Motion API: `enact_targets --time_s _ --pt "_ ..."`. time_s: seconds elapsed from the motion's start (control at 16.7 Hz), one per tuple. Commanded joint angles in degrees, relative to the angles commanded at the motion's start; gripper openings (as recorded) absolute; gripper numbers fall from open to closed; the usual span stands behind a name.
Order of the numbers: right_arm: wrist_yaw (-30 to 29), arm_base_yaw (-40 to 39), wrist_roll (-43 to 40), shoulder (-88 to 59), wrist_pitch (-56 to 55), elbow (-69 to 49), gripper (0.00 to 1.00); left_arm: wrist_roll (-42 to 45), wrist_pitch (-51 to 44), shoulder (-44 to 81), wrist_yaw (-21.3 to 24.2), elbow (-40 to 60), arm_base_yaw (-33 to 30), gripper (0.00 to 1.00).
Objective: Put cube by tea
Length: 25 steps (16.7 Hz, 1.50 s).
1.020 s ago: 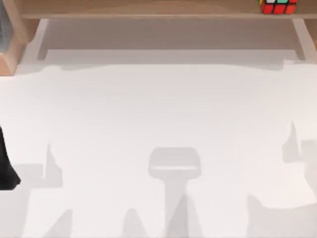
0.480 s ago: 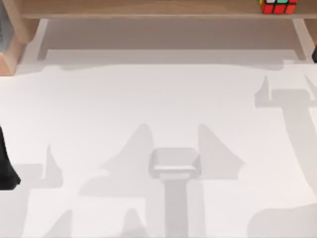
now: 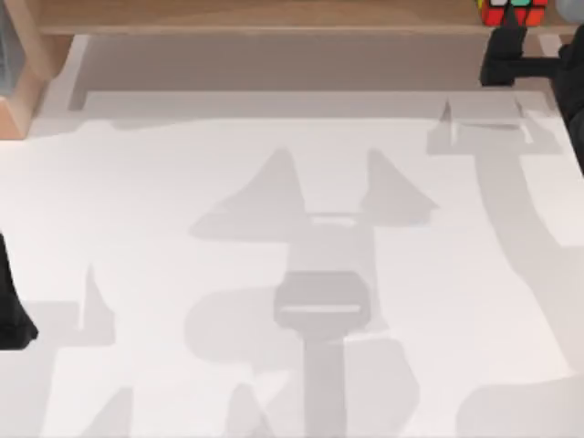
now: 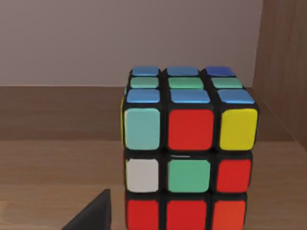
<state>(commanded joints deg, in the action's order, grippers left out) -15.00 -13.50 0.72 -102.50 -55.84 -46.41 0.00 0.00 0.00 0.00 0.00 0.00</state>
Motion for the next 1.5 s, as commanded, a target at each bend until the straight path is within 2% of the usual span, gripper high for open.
enact_targets --time_s 0.24,0.6,0.84,1.26,1.5 --pt "-1.2 -1.04 0.16 -7.94 -4.4 -3.66 1.0 0.0 0.0 0.0 0.0 0.0 0.0 1.0" --pt "-1.45 -1.13 0.14 -9.2 -5.03 -4.18 1.0 0.0 0.0 0.0 0.0 0.0 0.0 1.0" --pt "-0.99 -0.67 0.14 -10.45 -4.2 -6.21 1.0 0.0 0.0 0.0 0.0 0.0 0.0 1.0" --pt "0.62 1.07 0.07 -18.21 0.76 -19.11 1.0 0.0 0.0 0.0 0.0 0.0 0.0 1.0" --pt "0.72 1.18 0.06 -18.7 1.06 -19.82 1.0 0.0 0.0 0.0 0.0 0.0 0.0 1.0"
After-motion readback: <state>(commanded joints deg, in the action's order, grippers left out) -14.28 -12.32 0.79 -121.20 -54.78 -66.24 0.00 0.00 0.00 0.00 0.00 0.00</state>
